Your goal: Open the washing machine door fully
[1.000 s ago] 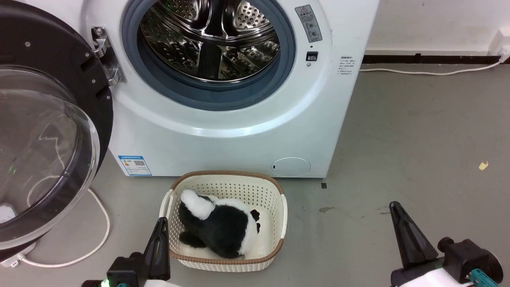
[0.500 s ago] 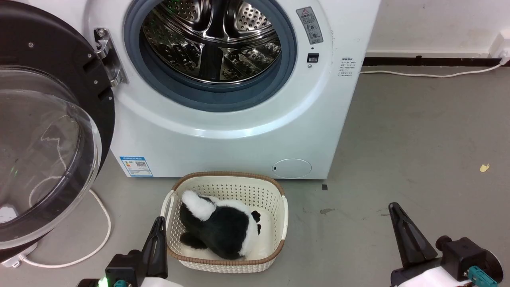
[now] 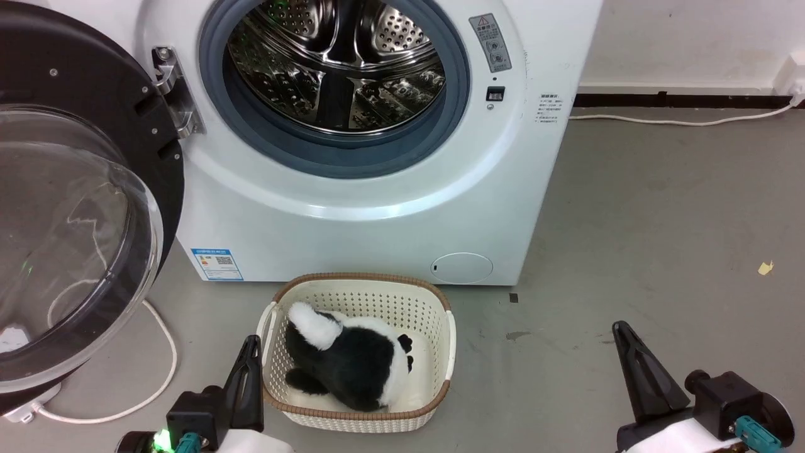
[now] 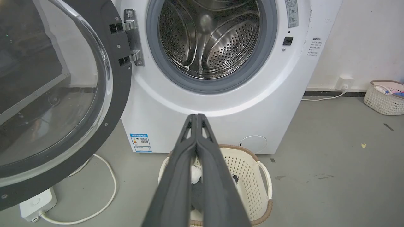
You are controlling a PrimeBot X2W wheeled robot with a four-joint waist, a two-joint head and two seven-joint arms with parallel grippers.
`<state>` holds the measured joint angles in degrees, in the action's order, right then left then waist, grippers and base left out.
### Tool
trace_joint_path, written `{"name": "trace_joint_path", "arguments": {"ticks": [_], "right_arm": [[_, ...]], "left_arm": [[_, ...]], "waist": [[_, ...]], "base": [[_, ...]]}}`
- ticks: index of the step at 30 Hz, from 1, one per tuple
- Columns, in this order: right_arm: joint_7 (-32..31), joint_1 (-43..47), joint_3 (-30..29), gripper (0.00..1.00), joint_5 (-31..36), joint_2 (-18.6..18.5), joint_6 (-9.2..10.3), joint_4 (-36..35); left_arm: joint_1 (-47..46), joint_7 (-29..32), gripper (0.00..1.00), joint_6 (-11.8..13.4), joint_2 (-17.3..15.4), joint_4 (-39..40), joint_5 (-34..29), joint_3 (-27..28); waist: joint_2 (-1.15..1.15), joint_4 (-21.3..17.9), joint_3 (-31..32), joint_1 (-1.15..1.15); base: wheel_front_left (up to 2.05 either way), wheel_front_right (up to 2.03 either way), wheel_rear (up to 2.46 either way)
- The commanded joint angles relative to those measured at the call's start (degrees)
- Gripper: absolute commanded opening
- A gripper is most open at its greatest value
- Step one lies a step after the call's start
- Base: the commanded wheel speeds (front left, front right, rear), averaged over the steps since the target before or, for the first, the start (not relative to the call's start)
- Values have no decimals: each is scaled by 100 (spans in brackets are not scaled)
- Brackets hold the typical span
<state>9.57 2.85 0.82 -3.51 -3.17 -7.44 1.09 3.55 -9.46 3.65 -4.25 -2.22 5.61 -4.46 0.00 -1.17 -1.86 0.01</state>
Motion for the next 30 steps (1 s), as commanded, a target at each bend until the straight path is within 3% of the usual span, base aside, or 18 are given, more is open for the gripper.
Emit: {"name": "trace_joint_path", "arguments": {"ticks": [1, 30], "right_arm": [[-31, -93, -5, 0, 33, 11, -2, -31], [-371, -164, -33, 0, 150, 18, -3, -60]], "left_arm": [[-69, 27, 0, -37, 33, 14, -41, 30], [-174, 365, 0, -158, 71, 91, -232, 183]], "waist": [[0, 1, 1, 0], [0, 44, 69, 0]], "base": [[0, 0, 0], [0, 0, 0]]}}
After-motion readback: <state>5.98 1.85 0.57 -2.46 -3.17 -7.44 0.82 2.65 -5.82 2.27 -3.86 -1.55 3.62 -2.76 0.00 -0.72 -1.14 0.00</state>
